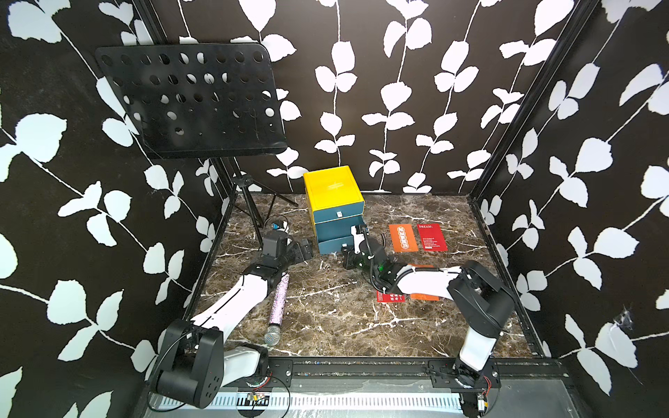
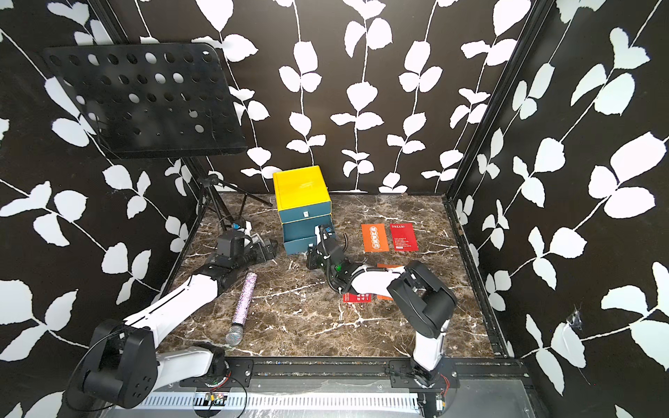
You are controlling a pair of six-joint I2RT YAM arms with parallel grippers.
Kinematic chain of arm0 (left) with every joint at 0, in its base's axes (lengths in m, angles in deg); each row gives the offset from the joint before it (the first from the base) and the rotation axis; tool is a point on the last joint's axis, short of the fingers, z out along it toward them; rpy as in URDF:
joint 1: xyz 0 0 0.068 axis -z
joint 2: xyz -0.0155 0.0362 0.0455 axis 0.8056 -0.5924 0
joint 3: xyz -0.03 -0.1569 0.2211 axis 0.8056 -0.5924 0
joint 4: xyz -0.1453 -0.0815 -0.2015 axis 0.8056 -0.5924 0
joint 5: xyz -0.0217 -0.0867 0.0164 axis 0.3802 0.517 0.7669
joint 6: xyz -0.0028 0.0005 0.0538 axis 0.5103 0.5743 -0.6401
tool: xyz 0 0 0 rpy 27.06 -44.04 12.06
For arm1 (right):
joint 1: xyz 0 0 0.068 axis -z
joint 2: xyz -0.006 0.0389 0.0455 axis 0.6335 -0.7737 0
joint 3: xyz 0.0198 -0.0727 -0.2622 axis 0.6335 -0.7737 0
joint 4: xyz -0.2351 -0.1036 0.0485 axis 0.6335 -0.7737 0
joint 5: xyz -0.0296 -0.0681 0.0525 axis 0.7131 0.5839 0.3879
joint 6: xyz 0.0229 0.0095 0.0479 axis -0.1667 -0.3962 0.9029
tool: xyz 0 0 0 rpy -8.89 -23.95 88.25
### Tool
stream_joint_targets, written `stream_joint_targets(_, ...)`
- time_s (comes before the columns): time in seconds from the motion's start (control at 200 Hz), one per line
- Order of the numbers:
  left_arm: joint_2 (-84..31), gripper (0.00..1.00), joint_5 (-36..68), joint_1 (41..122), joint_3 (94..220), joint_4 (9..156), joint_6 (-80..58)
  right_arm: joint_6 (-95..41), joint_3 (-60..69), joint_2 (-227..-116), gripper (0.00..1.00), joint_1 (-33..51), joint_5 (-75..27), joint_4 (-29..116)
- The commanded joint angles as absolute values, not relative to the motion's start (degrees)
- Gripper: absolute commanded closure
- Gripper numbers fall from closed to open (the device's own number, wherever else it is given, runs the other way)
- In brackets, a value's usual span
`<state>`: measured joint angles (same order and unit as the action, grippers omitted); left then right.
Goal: Take the postcards out of the drawer
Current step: Close the drawer in the storage box.
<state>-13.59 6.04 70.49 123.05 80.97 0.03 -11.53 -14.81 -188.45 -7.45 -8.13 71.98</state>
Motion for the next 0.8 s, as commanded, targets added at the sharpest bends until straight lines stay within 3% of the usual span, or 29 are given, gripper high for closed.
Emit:
stream_joint_targets(0.0, -13.67, 0.01, 6.64, 70.10, 122.22, 82.53, -0.62, -13.89, -9.99, -190.51, 0.92, -6.28, -7.61, 76.86)
stream_joint_targets(0.5, -13.34, 0.01, 8.66, 70.06, 123.42, 84.01, 1.45, -15.31, 2.49, -202.39, 0.84, -3.56, -7.51, 81.88)
stream_joint_targets(0.79, -13.59, 0.01, 8.99, 70.10, 129.58, 84.39, 3.23, -16.67, 2.28, -203.28, 0.70, -3.27, -7.08, 84.94)
